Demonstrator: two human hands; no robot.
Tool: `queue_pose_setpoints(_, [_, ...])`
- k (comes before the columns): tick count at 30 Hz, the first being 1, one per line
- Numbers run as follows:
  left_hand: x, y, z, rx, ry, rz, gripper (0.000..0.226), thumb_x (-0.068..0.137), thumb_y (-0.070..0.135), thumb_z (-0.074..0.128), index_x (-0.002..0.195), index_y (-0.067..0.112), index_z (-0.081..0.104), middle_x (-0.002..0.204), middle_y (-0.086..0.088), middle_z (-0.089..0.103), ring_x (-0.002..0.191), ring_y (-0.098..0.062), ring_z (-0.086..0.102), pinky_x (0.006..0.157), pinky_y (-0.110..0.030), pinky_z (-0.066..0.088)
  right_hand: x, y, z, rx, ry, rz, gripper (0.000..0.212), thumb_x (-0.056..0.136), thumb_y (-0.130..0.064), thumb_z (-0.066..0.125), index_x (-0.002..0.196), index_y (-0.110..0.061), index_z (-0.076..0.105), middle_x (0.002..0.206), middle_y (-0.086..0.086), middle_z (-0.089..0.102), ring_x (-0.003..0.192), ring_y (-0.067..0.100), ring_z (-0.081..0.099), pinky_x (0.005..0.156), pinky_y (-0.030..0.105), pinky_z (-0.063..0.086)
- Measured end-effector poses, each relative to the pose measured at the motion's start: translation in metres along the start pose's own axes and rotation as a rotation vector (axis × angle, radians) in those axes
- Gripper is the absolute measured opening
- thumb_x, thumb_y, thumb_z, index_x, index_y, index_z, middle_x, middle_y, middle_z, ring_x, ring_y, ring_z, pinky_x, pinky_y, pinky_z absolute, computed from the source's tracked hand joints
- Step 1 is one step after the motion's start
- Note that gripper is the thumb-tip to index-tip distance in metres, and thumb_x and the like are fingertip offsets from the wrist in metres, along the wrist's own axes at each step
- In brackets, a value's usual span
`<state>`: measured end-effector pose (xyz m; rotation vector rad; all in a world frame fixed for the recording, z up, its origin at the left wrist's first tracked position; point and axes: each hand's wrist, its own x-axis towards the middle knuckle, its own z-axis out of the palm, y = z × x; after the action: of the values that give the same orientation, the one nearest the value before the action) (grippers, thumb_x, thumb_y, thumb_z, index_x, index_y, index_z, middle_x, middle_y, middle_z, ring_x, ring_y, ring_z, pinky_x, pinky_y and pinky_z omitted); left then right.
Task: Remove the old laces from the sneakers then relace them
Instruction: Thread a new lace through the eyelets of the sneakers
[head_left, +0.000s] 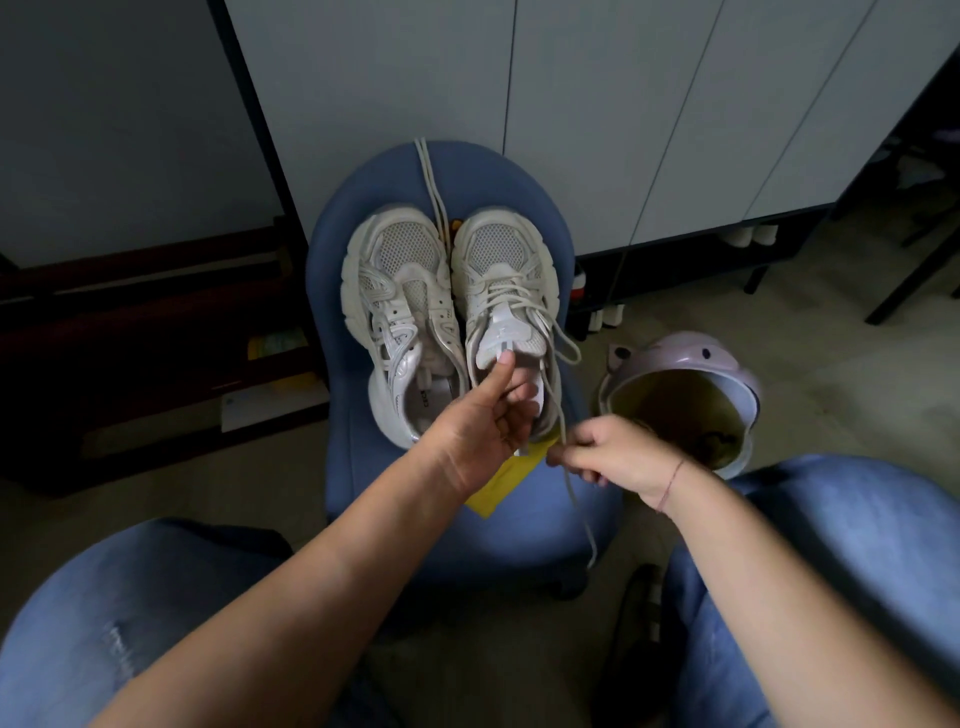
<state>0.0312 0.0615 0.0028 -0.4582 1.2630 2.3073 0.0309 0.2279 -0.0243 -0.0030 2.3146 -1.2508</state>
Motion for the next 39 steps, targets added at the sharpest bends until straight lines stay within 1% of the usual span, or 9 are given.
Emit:
queue_pose_setpoints(7, [-0.018,-0.018,0.003,0.423,-0.110,0.102,0.029,0.098,0.038,0.051,0.100,0.013,0.065,0.083,0.000,0.070,0.080,-0.015,0.066,0.079,-0.026,0.049,-0.019,-0.024,-0.014,0.719,-0.072,-0.084,0.010,0.084,-0.007,0.057,0.089,-0.003,0.065,0.061,0.001,0.058,0.051,0.007,0.050,0.047,0.015,0.039])
queue_pose_setpoints(13, [-0.023,-0.015,0.002,0.527,-0.094,0.179,0.025,0.104,0.015,0.043,0.089,0.006,0.061,0.047,0.010,0.039,0.042,-0.004,0.033,0.049,-0.014,0.035,-0.010,-0.020,-0.021,1.059,0.242,0.040,0.010,0.090,-0.006,0.056,0.094,-0.005,0.066,0.068,0.002,0.057,0.059,0.008,0.049,0.049,0.014,0.041])
queue_pose_setpoints(17, [-0.022,-0.012,0.001,0.577,-0.083,0.221,0.027,0.105,0.017,0.044,0.087,0.007,0.063,0.046,0.013,0.036,0.045,-0.005,0.027,0.053,-0.019,0.029,-0.015,-0.020,-0.013,0.591,0.548,-0.180,0.027,0.089,-0.003,0.060,0.116,-0.008,0.059,0.082,0.000,0.060,0.060,0.007,0.050,0.051,0.015,0.042])
queue_pose_setpoints(19, [-0.021,-0.012,0.001,0.599,-0.078,0.240,0.027,0.104,0.017,0.045,0.086,0.009,0.064,0.047,0.013,0.035,0.045,-0.005,0.027,0.053,-0.019,0.029,-0.023,-0.031,-0.007,0.343,0.427,-0.413,0.025,0.090,-0.009,0.059,0.114,-0.016,0.060,0.092,0.002,0.063,0.061,0.006,0.052,0.055,0.018,0.045])
queue_pose_setpoints(22, [-0.020,-0.010,0.003,0.602,-0.054,0.264,0.023,0.104,0.015,0.045,0.091,0.007,0.062,0.047,0.013,0.039,0.044,-0.004,0.030,0.052,-0.019,0.032,-0.026,-0.037,-0.002,0.064,0.185,-0.446,0.014,0.090,-0.022,0.062,0.103,-0.026,0.067,0.088,0.006,0.068,0.071,0.015,0.062,0.068,0.029,0.052])
queue_pose_setpoints(27, [-0.021,-0.001,0.000,0.568,-0.065,0.264,0.030,0.105,0.020,0.042,0.086,0.009,0.062,0.050,0.010,0.033,0.047,-0.007,0.027,0.054,-0.019,0.032,-0.018,-0.028,-0.019,0.129,0.393,-0.392,0.010,0.086,-0.018,0.067,0.082,-0.027,0.068,0.081,-0.004,0.068,0.076,0.001,0.060,0.072,0.017,0.049])
queue_pose_setpoints(33, [-0.020,0.005,-0.003,0.550,-0.043,0.276,0.030,0.106,0.020,0.040,0.088,0.010,0.063,0.048,0.012,0.034,0.044,-0.005,0.030,0.055,-0.018,0.034,-0.016,-0.021,-0.035,0.195,0.690,-0.299,0.010,0.091,-0.016,0.061,0.096,-0.021,0.068,0.080,-0.011,0.062,0.073,0.002,0.054,0.068,0.020,0.044])
queue_pose_setpoints(36, [-0.021,0.004,-0.002,0.574,-0.053,0.293,0.030,0.105,0.020,0.042,0.088,0.010,0.064,0.047,0.012,0.034,0.045,-0.006,0.029,0.055,-0.018,0.033,-0.021,-0.028,-0.026,0.078,0.530,-0.446,0.027,0.091,-0.010,0.057,0.111,-0.026,0.065,0.107,-0.013,0.065,0.085,-0.005,0.058,0.075,0.013,0.047])
queue_pose_setpoints(39, [-0.021,0.003,0.001,0.591,-0.058,0.311,0.027,0.103,0.019,0.047,0.087,0.006,0.065,0.046,0.012,0.036,0.046,-0.005,0.030,0.055,-0.020,0.033,-0.026,-0.037,-0.008,0.024,0.233,-0.518,0.031,0.093,-0.011,0.056,0.119,-0.026,0.063,0.107,-0.008,0.068,0.073,-0.004,0.060,0.067,0.014,0.048])
